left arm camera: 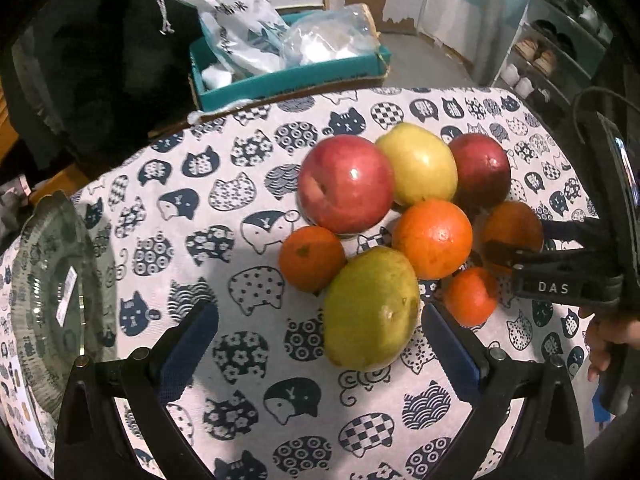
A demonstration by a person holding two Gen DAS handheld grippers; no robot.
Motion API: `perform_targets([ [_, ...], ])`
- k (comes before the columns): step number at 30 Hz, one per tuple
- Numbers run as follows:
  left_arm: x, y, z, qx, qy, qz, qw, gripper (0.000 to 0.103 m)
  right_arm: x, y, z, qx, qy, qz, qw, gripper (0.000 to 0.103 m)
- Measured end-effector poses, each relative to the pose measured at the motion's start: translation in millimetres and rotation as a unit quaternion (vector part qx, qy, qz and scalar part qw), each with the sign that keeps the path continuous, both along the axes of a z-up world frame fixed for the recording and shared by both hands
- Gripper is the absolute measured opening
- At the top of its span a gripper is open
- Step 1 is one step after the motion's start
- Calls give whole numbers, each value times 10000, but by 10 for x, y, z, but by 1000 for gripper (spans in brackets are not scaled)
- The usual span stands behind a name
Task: Organize fruits
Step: 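Lower the right tool onto the large orange while the left tool approaches the green mango, then close the right tool on the large orange while the left tool grasps the green mango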
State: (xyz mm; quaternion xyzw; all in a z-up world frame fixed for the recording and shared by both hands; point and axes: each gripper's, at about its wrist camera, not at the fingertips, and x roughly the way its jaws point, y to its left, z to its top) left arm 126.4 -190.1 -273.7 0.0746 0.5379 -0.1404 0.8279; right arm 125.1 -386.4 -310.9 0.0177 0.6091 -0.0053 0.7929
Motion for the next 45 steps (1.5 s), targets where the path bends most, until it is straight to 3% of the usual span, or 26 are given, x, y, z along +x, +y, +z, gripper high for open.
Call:
perform_targets([
  [4, 32, -71, -71, -62, 117, -63, 9999, 103, 64, 41, -83, 178, 102, 56, 9998, 72],
  [9, 50, -153, -204, 0, 232, -167, 9996, 101, 62, 74, -121, 181, 136, 114, 9997, 69],
  [11, 57, -167, -257, -17, 316, -175, 9993, 91, 77, 67, -121, 220, 146, 85, 9996, 68],
  [18, 62, -210, -367, -154, 463, -228, 9985, 78, 41, 52, -108, 141, 137, 53, 9998, 67],
  [20, 58, -220, -365, -282, 516, -259, 9979, 65, 13, 47, -99, 123, 114, 46, 9998, 66],
  [32, -37, -221, -298, -291, 429, -285, 9982, 65, -143, -21, 186, 11, -261, -14, 9997, 66],
  [45, -130, 69, 112, -537, 24, -22, 9985, 65, -326, 69, 700, -26, -892, -19, 9960, 66],
])
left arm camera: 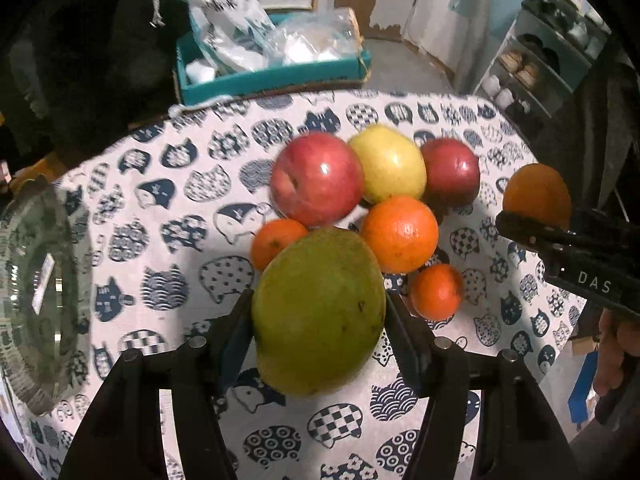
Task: Organize fruits
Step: 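Close the right tool on the large orange while the left tool grasps the green mango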
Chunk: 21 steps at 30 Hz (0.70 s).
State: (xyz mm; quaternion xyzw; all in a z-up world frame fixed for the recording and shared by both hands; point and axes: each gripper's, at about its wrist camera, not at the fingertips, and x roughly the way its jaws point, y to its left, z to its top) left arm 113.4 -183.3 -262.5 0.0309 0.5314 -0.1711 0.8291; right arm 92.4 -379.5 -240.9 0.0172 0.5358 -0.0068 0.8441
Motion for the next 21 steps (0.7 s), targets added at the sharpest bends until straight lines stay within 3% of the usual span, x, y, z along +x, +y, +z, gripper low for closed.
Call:
perform_targets([
  [21, -208, 617, 891, -208, -920, 617, 9936, 65, -168, 361, 864, -26, -1085, 285, 9937, 65],
])
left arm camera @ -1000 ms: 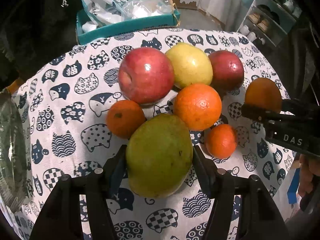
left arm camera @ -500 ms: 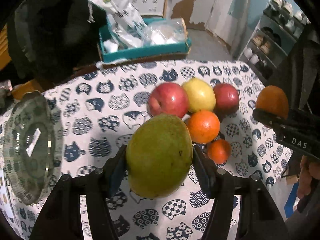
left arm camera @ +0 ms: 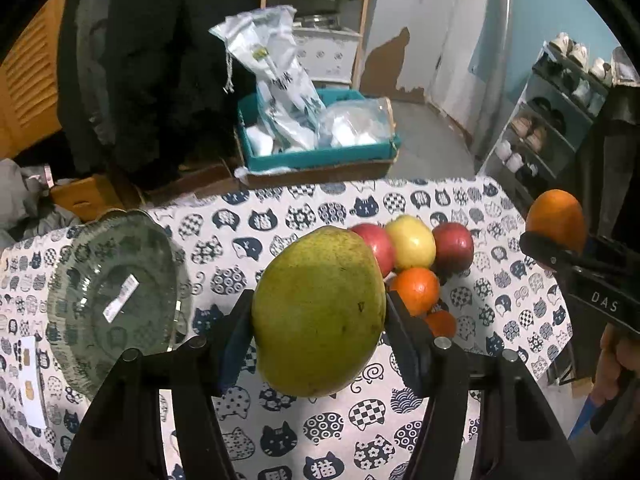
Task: Organize fruits
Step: 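Close the right tool on the large orange while the left tool grasps the green mango, then carry the mango in the left tool and the orange in the right tool over the glass bowl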
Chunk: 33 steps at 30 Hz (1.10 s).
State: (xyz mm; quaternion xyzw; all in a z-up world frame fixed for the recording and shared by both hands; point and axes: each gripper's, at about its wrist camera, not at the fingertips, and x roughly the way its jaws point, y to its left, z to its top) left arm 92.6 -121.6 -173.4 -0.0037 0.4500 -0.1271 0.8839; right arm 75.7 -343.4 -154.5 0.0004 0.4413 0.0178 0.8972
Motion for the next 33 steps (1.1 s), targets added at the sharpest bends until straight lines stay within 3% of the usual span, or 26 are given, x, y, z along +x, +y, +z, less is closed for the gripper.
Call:
perform_targets([
  [16, -181, 506, 485, -32, -561, 362, 9978, 65, -119, 392, 538, 164, -588, 378, 9974, 65],
  [33, -178, 1278, 504, -7, -609, 1126, 9918, 65, 118, 1193, 697, 321, -727, 1097, 9908, 65],
])
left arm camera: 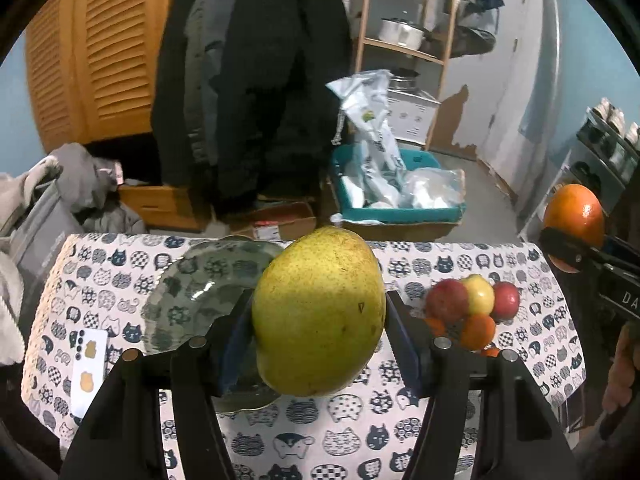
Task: Organize fruits
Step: 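Carry the mango in the left tool and the orange in the right tool over the glass bowl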
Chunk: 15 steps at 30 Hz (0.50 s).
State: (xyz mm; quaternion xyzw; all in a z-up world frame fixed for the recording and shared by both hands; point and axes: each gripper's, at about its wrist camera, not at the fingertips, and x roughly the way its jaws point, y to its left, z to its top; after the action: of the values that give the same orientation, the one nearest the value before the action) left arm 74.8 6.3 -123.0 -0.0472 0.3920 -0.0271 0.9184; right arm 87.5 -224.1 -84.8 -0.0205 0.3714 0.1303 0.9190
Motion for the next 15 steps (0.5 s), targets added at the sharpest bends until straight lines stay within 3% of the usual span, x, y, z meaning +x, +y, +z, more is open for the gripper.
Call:
perform_targets([
  [15, 7, 705, -121, -34, 131, 623, 9980, 65, 272, 878, -53, 22, 135, 661, 9977, 65],
])
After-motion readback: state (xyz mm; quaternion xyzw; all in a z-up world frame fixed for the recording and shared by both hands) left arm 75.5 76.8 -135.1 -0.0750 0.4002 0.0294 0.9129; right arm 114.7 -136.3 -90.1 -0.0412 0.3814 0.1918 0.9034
